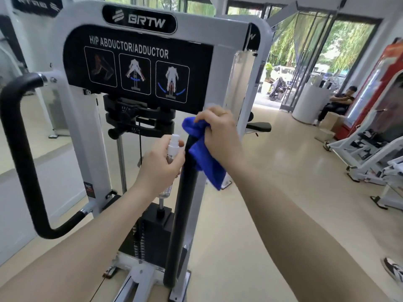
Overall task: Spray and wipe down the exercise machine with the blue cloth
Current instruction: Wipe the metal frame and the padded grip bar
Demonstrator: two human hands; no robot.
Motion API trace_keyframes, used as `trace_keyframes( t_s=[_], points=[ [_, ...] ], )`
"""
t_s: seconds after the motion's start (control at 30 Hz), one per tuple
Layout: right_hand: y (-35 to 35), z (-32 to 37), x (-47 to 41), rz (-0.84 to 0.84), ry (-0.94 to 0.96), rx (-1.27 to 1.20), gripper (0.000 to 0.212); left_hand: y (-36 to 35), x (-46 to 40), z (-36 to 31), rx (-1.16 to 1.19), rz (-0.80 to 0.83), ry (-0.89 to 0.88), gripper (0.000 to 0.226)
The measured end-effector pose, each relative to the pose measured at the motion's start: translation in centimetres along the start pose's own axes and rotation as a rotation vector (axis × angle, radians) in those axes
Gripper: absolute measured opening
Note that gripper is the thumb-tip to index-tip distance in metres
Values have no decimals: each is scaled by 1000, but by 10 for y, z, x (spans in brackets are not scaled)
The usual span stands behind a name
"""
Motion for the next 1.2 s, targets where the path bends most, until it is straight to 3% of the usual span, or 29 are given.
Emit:
trace_keyframes(
  t_s=[0.07,0.13,0.17,0.3,0.37,0.53,0.6,0.67,0.77,0.83,0.97,1.13,1.2],
  points=[
    [17,-30,-37,72,-248,-40,37,0,-4,-4,4,28,6,8],
    [19,-43,-49,118,-331,-123,37,0,-12,-7,-26,68,6,14],
    [17,-38,-45,106,-293,-149,37,0,-15,-8,-30,90,12,16],
    [13,-12,-10,41,160,-141,39,0,-22,-8,20,109,23,24],
    [16,-23,-12,63,216,-107,40,-1,-25,-4,13,108,29,26],
    [16,-62,-54,100,-183,-199,40,-2,-27,4,25,143,43,28],
    [16,-52,-55,84,-208,-308,40,-1,-28,6,13,147,48,28],
    [13,-27,-37,88,-80,-352,36,0,-29,5,4,129,39,30],
    [14,-7,-11,150,155,-208,33,0,-30,0,13,122,11,28],
    [18,-19,-27,152,132,-102,35,-1,-29,-1,29,137,25,25],
    [13,-19,-31,29,17,-139,34,2,-21,4,67,115,24,25],
    [-8,4,29,-47,305,20,27,15,-2,18,65,3,35,18],
    [-29,3,56,41,436,191,21,17,6,18,46,4,21,18]
  ],
)
Point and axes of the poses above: each hand's wrist, its own x-axis away from the middle knuckle, its own y-axis out of the back of the hand, z = x × y, the point moved 1 cm from there along -x, towards the middle knuckle, and after that the axes turned 12 degrees about z, right-handed, at the moved point
